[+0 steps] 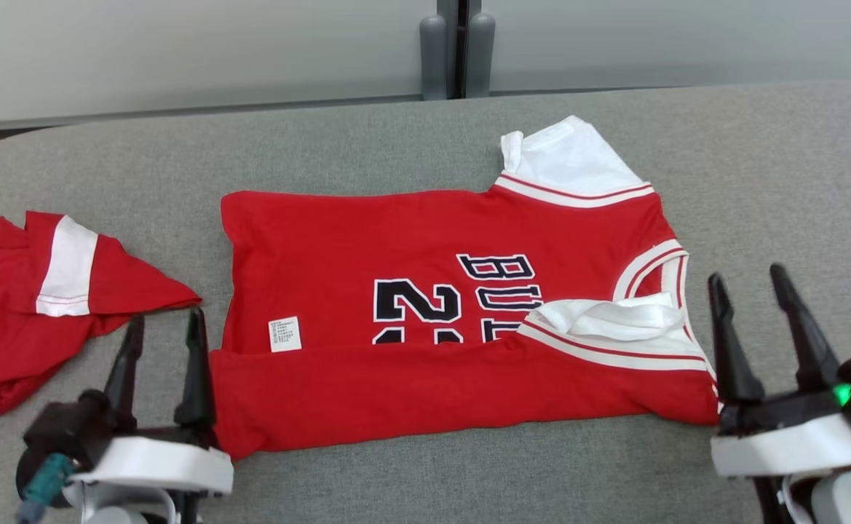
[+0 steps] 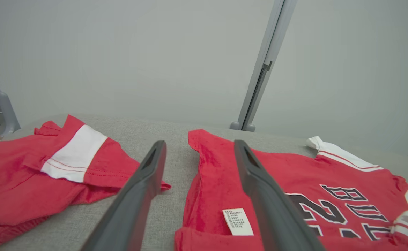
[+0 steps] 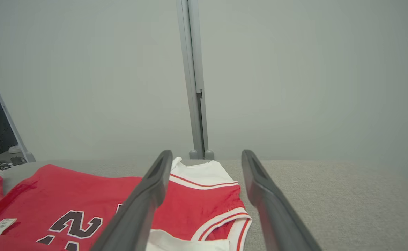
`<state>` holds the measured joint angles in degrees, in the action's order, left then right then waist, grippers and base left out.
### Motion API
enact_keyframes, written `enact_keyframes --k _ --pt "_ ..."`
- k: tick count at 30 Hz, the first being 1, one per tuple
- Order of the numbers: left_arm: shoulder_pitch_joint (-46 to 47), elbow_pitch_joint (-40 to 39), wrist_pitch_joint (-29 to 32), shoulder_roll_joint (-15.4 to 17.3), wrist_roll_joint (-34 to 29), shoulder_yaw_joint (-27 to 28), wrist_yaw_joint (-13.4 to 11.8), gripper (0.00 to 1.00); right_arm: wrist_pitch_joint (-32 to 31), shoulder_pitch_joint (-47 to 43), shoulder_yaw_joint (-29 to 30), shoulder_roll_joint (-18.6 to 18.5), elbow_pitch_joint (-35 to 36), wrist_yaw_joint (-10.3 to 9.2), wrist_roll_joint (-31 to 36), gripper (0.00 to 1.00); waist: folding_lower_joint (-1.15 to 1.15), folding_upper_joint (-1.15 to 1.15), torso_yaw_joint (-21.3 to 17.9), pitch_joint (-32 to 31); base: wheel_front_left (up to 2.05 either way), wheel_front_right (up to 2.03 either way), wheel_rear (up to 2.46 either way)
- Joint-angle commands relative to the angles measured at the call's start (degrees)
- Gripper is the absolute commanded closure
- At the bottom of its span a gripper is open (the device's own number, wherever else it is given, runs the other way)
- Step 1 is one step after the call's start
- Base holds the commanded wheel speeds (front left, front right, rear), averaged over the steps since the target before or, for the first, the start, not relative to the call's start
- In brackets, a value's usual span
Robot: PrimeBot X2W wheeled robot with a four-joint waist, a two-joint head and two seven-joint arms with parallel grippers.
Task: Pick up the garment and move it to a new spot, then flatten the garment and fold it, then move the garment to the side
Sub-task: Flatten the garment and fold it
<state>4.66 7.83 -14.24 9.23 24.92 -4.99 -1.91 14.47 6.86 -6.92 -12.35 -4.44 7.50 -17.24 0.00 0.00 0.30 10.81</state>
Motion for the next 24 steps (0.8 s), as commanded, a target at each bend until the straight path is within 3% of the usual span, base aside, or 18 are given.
enact_keyframes --k 1,9,24 --pt "-1.5 -0.3 -0.5 0.2 -1.6 -0.5 0.4 0.0 0.4 -1.9 -0.5 0.3 0.5 -0.02 1.1 0.0 0.0 0.0 -0.5 -1.2 0.0 0.0 0.0" --pt "-8.9 0.8 -1.0 -0.7 -5.8 -1.1 -1.2 0.0 0.4 -8.9 -0.9 3.0 -1.1 -0.02 2.3 0.0 0.0 0.0 -0.9 -5.0 0.0 0.0 0.0" --pt "-9.8 3.2 -1.0 -0.6 -7.2 -1.1 -0.4 0.0 -0.1 -10.7 -0.1 3.8 -2.3 -0.02 1.8 0.0 0.0 0.0 -1.0 -5.9 0.0 0.0 0.0"
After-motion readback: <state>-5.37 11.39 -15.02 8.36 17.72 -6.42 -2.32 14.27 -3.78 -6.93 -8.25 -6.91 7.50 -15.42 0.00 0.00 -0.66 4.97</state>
